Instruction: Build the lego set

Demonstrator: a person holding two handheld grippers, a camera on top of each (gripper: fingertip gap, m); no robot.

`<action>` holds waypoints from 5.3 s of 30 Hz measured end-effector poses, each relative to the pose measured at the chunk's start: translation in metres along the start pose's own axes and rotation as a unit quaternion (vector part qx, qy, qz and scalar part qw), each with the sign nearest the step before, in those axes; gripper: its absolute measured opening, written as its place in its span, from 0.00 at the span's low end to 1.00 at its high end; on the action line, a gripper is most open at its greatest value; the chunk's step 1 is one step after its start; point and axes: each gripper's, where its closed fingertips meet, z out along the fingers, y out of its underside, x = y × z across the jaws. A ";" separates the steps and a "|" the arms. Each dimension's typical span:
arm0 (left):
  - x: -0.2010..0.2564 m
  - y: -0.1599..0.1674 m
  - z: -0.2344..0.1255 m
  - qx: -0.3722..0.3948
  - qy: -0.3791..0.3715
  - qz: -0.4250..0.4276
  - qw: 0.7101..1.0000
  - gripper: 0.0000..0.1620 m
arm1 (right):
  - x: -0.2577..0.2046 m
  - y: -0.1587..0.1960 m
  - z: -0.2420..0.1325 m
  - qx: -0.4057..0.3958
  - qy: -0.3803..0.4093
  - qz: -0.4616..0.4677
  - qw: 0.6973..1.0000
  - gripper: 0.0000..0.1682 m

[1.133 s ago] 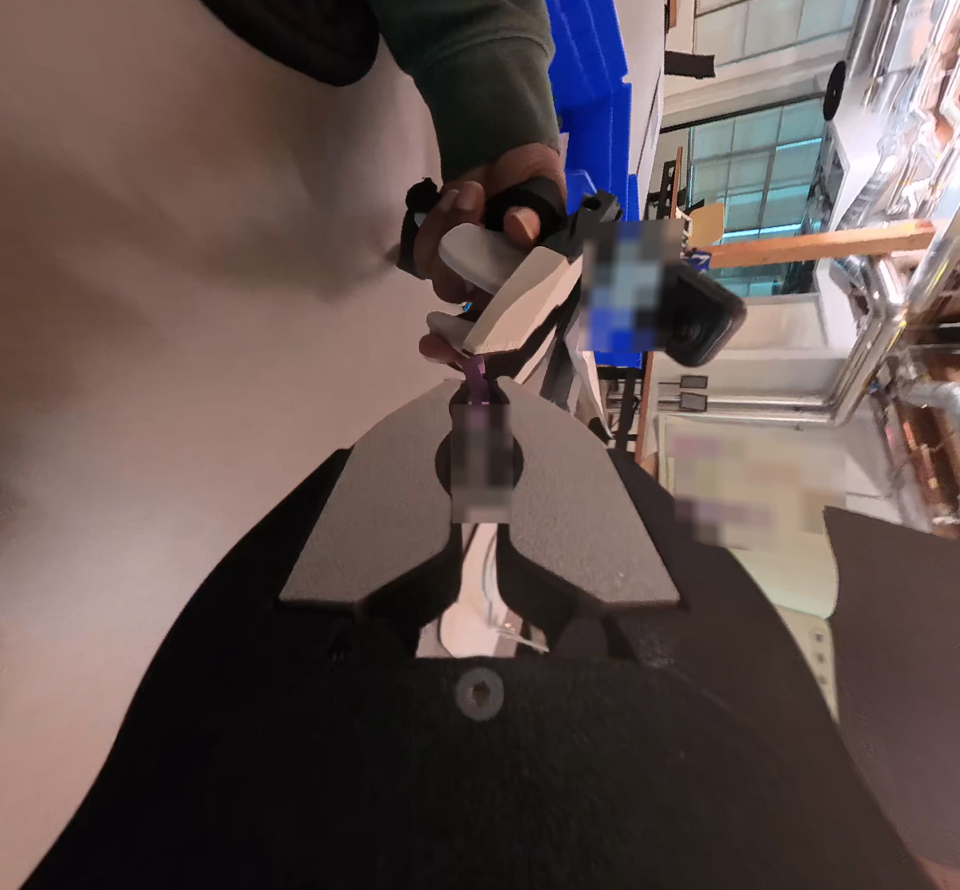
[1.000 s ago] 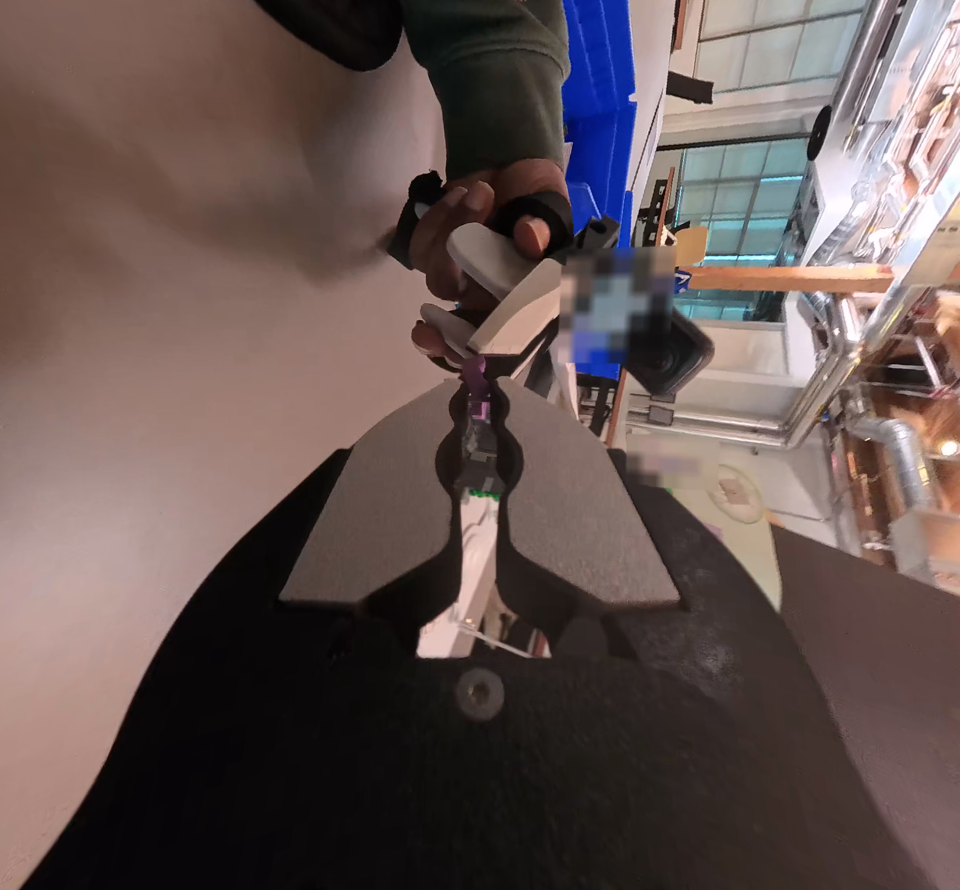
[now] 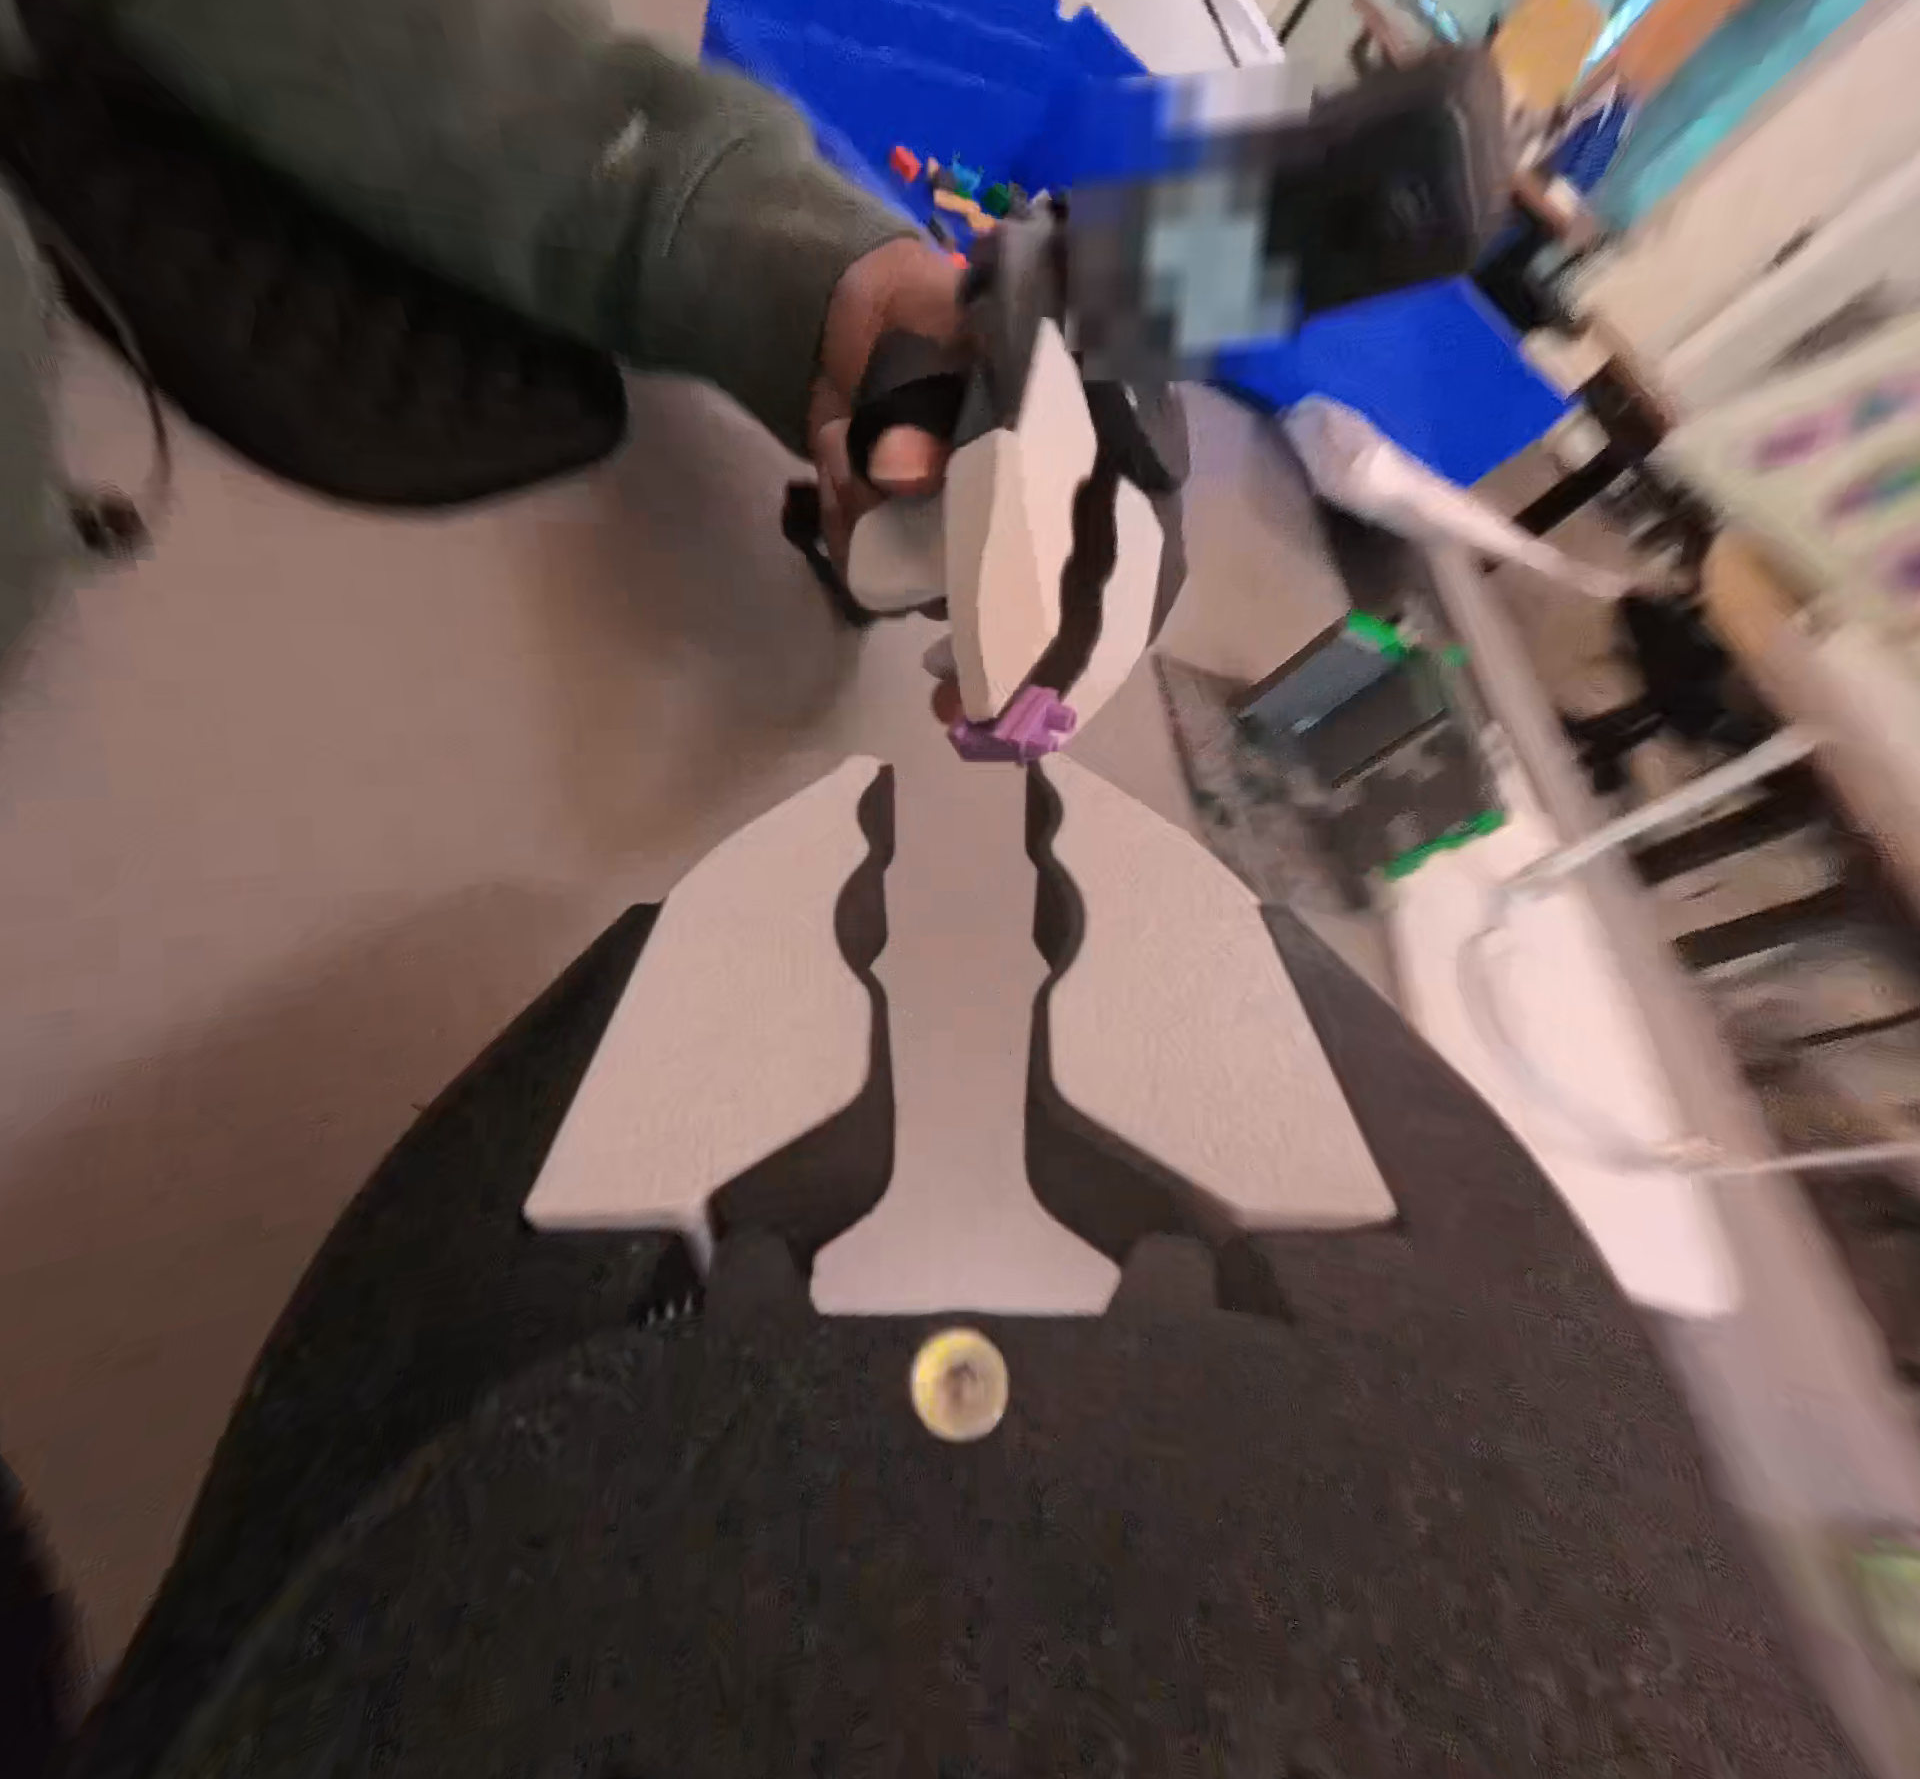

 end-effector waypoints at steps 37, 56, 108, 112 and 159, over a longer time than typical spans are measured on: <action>0.000 -0.023 0.009 0.040 -0.102 0.107 0.988 0.04 | 0.031 -0.019 -0.007 0.106 0.055 0.117 0.986 0.04; -0.053 0.007 0.004 -0.023 -0.208 0.131 0.969 0.04 | 0.036 0.053 -0.003 -0.030 -0.024 0.285 0.958 0.11; -0.005 -0.074 -0.125 0.009 -0.409 0.217 0.886 0.06 | 0.046 0.055 -0.013 -0.086 0.078 0.294 0.949 0.04; 0.002 -0.067 -0.217 -0.029 -0.506 0.190 0.841 0.00 | 0.038 0.054 -0.019 -0.066 0.110 0.306 0.944 0.00; -0.021 0.137 -0.547 -0.636 -0.441 -0.151 0.615 0.14 | 0.056 0.085 -0.039 -0.034 0.170 0.345 0.922 0.00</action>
